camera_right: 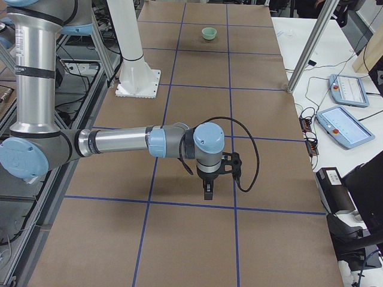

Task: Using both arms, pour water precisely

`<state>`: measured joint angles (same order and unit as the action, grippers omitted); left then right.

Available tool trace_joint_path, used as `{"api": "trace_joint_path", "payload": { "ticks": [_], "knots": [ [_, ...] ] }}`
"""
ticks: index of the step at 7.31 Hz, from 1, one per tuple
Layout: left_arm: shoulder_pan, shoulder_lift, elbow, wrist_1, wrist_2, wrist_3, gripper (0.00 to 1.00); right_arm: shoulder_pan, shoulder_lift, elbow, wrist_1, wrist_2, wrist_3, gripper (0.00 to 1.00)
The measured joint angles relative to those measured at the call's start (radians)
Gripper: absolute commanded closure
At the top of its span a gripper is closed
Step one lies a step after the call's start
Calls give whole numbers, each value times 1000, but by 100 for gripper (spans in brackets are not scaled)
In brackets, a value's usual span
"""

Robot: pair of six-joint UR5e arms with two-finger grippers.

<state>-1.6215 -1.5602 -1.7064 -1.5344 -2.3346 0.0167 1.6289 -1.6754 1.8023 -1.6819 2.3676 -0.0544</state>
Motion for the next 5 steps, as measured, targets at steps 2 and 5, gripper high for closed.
{"api": "trace_joint_path", "payload": {
  "ticks": [2, 5],
  "knots": [
    [4, 36, 7, -30, -2, -5, 0, 1, -17, -7, -2, 4, 1, 0],
    [19, 30, 2, -28, 3, -14, 0, 2, -24, -10, -5, 6, 1, 0]
  ]
}}
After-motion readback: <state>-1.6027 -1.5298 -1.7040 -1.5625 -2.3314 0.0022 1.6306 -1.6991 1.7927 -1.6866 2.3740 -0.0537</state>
